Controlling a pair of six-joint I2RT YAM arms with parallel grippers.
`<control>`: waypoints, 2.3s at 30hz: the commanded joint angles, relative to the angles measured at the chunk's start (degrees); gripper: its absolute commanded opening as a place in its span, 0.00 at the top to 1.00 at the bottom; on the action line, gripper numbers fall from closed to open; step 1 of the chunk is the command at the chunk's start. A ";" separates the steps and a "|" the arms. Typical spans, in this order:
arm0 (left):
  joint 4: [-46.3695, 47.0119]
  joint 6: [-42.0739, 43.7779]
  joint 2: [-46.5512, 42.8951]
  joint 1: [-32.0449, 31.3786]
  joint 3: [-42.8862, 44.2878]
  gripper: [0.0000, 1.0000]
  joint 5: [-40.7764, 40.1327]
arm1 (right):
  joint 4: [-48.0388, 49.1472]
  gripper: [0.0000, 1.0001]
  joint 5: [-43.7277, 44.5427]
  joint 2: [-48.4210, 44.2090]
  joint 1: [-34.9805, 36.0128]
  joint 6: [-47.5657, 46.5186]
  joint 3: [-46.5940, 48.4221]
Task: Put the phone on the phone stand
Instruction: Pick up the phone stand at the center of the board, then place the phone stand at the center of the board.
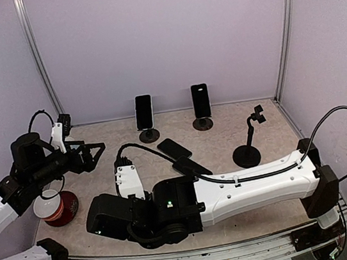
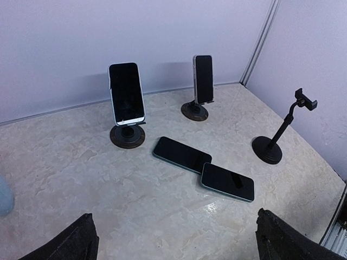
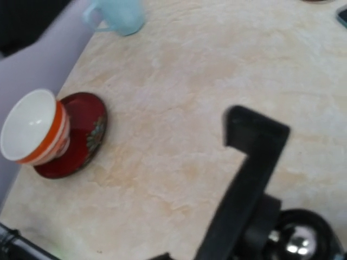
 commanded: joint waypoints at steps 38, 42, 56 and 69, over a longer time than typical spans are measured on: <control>3.35 1.63 -0.84 -2.20 -0.81 0.01 7.16 | 41.12 0.92 -50.30 -35.57 -21.43 -59.91 -45.10; 4.75 2.26 -1.47 -3.69 -1.07 0.01 14.10 | 43.60 0.93 -59.78 -38.05 -24.10 -61.36 -47.88; 4.22 6.44 2.15 -11.07 -0.67 0.01 31.51 | 43.42 0.95 -75.77 -40.40 -28.20 -67.23 -50.73; 1.44 8.25 7.11 -14.45 -0.08 0.07 34.28 | 45.72 0.95 -79.31 -42.41 -29.32 -68.60 -57.39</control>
